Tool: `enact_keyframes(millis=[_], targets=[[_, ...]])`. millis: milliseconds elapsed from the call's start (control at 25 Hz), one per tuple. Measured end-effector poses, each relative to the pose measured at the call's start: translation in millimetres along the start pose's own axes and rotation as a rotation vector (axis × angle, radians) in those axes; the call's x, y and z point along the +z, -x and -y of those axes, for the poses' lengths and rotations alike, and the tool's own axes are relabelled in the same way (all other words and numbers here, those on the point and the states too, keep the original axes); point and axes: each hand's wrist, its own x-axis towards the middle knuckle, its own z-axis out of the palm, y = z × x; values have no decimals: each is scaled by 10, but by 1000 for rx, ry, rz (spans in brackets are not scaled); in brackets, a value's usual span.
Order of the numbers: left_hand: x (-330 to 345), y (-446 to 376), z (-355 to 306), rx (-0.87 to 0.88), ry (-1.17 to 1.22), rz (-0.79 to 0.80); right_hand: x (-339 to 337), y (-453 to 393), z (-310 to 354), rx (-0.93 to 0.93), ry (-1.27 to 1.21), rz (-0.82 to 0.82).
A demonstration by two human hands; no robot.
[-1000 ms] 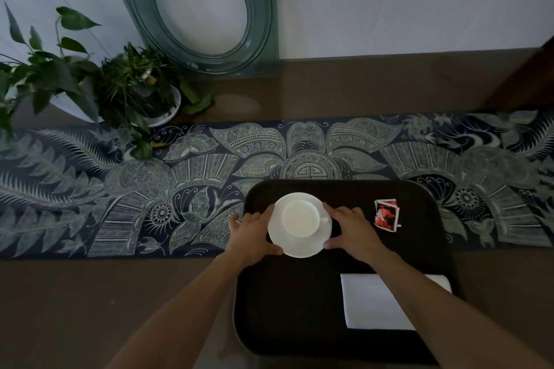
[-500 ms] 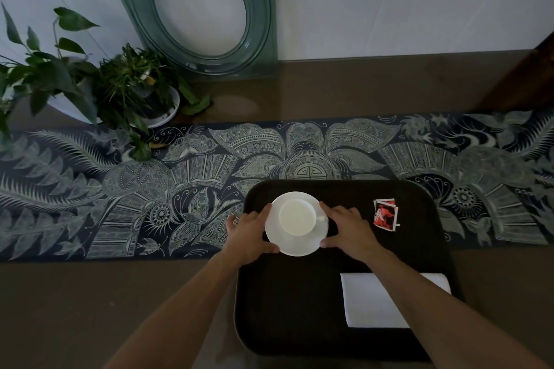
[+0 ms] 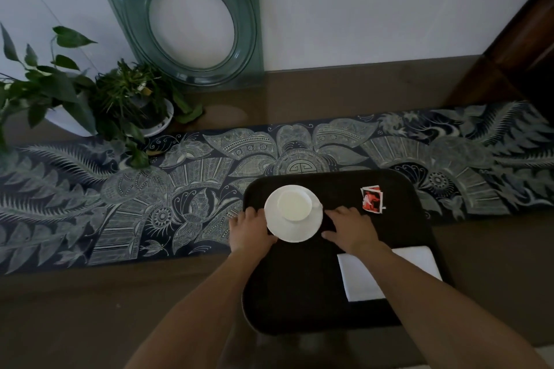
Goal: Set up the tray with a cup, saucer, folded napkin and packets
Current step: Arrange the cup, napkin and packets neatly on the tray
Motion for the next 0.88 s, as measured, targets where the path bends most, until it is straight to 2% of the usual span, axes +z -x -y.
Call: enact_keyframes(millis=[120,320,440,600,880], targets=[[34,188,-33,-44,-12,-16,10,193,-98,-14,118,55],[73,384,-260,104,23,288,54,411,-403,-40,192,160],[137,435,-522,143,-10,391,105,533,-695,-48,191,172],[224,477,-1002,124,-46,407,172,688,-1249,-57,210,121],[376,478,-1410,22,-67,302,199,737,-1967,-120,244,-9]])
